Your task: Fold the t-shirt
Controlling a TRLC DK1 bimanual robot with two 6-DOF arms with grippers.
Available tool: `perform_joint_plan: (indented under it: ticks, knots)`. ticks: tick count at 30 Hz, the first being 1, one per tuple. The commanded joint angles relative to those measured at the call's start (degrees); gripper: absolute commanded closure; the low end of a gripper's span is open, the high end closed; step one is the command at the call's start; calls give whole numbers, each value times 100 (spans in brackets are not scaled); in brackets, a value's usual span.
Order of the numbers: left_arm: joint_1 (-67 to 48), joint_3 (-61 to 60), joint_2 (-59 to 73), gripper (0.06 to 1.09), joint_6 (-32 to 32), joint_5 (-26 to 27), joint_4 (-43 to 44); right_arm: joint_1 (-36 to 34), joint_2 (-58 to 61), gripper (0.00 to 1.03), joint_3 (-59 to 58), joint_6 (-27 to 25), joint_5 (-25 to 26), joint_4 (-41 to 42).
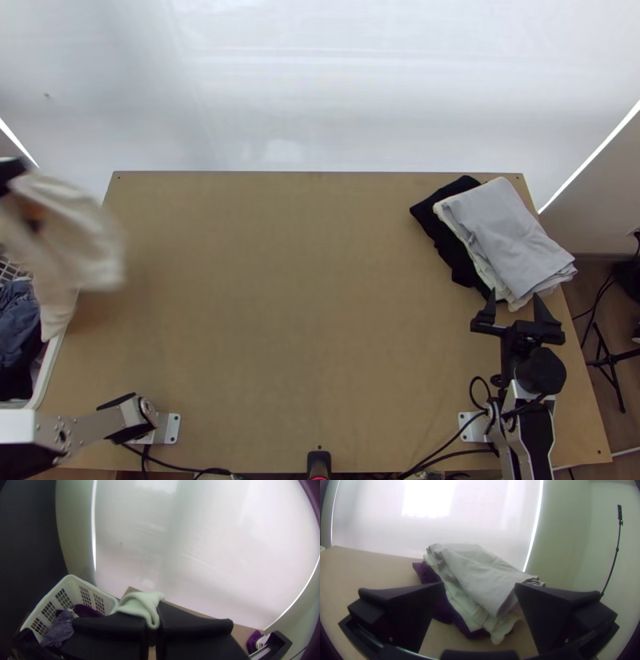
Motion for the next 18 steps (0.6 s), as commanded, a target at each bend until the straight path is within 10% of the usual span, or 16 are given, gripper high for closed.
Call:
perform_joint_plan:
  ticks: [1,9,18]
  knots:
    - [-3243,-520,-34,105,-495,-1474,131,-264,-146,5,1,128,0,2]
    - [-6223,-1302,669,105,-548,-2643,606,-625,-480,5,19,225,0,28]
    - [-8121,-1381,2181,105,-671,-2696,1449,-1222,-480,5,590,128,35,-517]
